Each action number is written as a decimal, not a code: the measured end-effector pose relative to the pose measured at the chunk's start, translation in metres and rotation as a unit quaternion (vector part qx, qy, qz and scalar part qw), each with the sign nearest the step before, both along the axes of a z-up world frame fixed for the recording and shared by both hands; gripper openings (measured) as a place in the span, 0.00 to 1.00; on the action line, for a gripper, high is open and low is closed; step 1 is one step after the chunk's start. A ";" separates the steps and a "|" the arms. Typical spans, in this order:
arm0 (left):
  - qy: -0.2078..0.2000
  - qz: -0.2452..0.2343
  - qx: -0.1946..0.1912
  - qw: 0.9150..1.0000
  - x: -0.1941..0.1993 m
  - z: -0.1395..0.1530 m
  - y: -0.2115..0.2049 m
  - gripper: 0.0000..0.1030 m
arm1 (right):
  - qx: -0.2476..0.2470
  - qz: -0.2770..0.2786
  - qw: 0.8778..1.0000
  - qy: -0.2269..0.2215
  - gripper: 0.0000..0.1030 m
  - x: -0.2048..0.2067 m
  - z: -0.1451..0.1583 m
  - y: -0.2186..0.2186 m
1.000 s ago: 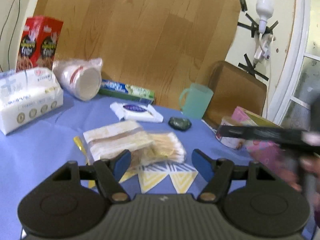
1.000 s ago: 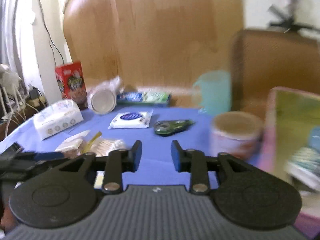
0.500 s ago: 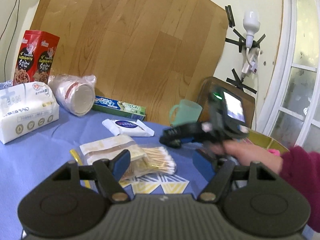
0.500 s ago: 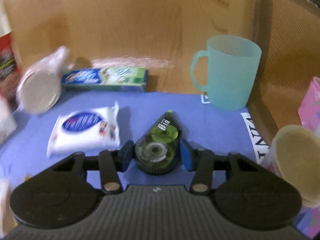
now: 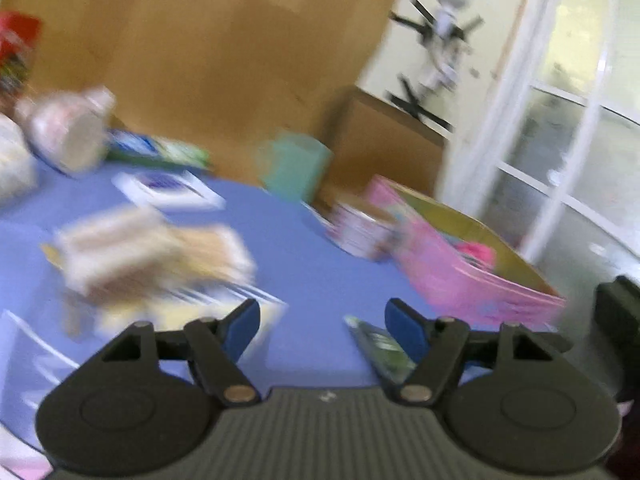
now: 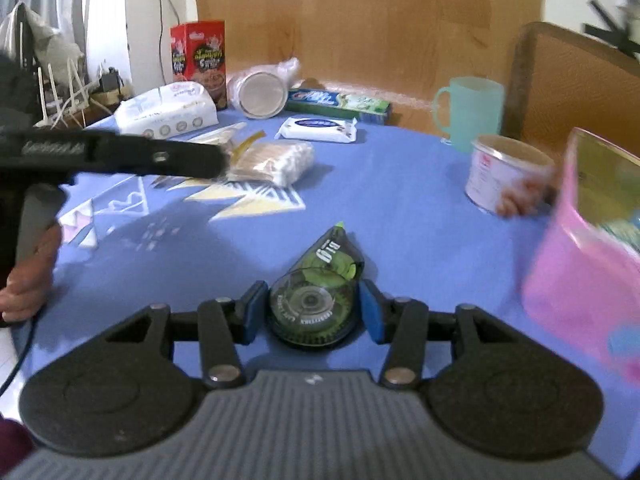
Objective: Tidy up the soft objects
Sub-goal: 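Grasp the green correction-tape dispenser with the right gripper, then carry the tape dispenser into the pink tin and open the right gripper, then grasp the clear bag of cotton swabs with the left gripper, then lower the cotton-swab bag into the pink tin and release it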
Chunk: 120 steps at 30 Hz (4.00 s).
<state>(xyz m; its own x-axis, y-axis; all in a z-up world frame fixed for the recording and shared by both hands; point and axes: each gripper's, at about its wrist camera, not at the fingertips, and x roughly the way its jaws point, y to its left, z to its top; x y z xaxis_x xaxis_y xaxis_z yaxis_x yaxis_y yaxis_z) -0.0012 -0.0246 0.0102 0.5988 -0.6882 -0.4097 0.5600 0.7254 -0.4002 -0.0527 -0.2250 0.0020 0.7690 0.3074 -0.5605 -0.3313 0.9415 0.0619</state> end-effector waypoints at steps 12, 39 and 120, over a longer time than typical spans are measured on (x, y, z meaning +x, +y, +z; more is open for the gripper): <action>0.113 -0.062 0.034 0.991 0.002 -0.015 -0.069 0.45 | 0.013 0.000 1.000 -0.021 0.51 -0.012 -0.007 -0.005; -0.035 -0.208 0.070 0.975 0.017 0.053 -0.293 0.49 | -0.041 -0.339 0.926 -0.161 0.52 -0.029 0.019 -0.178; 0.022 -0.237 0.118 0.964 0.047 0.049 -0.290 0.79 | 0.011 -0.229 0.969 -0.096 0.45 -0.027 0.037 -0.164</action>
